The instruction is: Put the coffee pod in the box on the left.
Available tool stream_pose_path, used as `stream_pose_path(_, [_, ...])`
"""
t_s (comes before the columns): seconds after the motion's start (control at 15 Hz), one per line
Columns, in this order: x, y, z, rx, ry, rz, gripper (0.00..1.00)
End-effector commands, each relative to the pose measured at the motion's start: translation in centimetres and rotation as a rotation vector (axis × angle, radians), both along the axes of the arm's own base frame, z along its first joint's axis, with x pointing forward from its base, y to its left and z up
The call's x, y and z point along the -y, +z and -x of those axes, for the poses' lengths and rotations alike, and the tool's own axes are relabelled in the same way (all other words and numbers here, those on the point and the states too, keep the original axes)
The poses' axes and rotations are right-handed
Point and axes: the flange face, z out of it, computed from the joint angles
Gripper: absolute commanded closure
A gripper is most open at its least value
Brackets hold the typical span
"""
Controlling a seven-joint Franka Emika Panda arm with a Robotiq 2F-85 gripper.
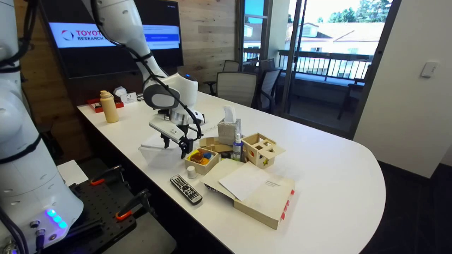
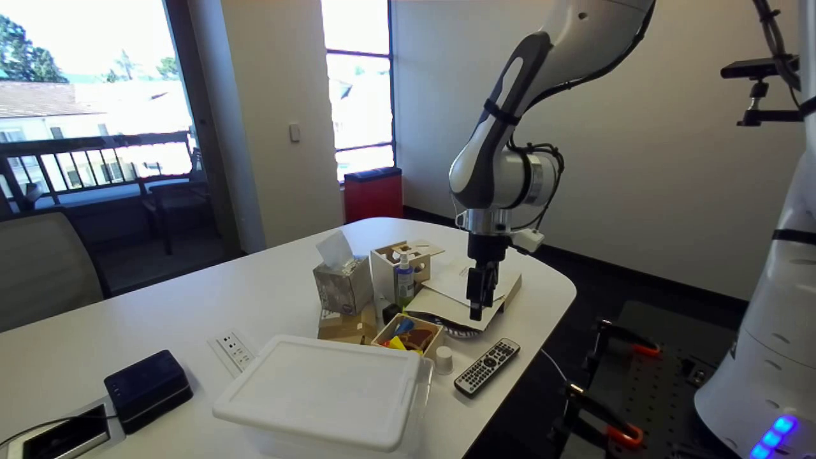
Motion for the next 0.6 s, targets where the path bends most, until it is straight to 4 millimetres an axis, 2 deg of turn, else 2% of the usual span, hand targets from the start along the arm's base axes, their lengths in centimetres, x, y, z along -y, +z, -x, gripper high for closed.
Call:
stream_pose_path(0.0, [-0.3,-3.4,-1.7,0.034,0.021,-0.008,0.00])
stream_pose_path(0.27, [-1.1,-6.3,-2.9,0.061,0.040,0.022,0.00])
stream_pose_path(0.53, [-0.9,-9.2,-4.2,0.086,0.074,0.032,0.00])
